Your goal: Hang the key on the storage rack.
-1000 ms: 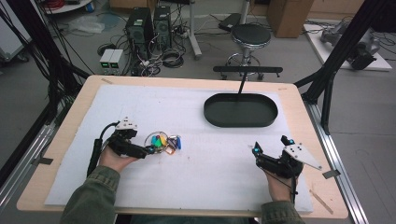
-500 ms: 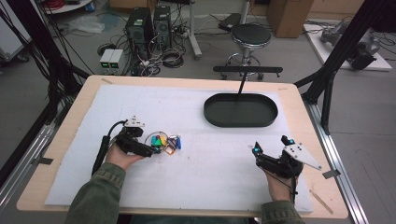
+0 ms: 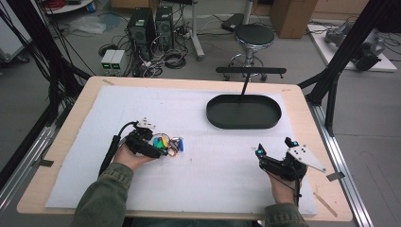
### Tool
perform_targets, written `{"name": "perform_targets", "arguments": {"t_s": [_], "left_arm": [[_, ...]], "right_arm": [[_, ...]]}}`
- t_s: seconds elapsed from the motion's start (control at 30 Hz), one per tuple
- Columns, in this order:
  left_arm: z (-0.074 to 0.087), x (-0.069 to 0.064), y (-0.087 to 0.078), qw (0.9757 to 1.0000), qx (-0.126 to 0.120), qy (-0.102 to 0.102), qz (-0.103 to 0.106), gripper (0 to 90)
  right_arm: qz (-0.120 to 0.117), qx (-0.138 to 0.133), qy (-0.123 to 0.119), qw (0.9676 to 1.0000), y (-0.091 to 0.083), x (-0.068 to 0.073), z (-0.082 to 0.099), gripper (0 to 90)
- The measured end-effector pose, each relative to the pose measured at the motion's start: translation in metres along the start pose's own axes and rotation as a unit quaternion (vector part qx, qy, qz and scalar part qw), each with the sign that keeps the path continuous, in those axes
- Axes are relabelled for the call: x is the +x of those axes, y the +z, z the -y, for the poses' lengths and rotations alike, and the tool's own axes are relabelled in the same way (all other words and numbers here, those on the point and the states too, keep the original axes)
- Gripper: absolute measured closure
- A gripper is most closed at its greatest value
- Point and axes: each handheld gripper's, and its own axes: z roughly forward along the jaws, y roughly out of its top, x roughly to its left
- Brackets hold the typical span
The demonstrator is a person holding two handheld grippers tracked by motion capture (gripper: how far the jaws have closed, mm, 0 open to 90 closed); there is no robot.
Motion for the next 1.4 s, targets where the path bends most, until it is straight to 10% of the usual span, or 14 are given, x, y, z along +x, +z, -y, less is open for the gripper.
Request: {"name": "perform_targets", "arguments": {"t_s": [0.33, 0.57, 0.8, 1.2, 1.4], "left_arm": [[0.001, -0.002, 0.006, 0.9999, 0.011, -0.009, 0.001, 32.5], [0.0, -0.001, 0.003, 0.9996, 0.0, -0.015, 0.025, 71.3], [0.001, 0.005, 0.0, 0.9982, -0.01, -0.024, 0.055, 80.0], [-0.003, -0.004, -0.004, 0.9991, -0.001, 0.031, 0.027, 82.2], [-0.007, -0.004, -0.009, 0.9991, -0.014, 0.024, 0.032, 82.2]], "right_arm": [[0.0, 0.001, 0.001, 1.0, 0.0, 0.0, 0.0, 0.5], [0.0, 0.004, 0.003, 1.0, 0.0, 0.0, 0.0, 0.5], [0.0, 0.003, 0.002, 1.0, 0.0, 0.0, 0.0, 0.5], [-0.001, 0.003, 0.0, 1.0, 0.0, 0.001, 0.0, 0.5], [-0.001, 0.002, 0.0, 1.0, 0.0, 0.0, 0.0, 0.5]]}}
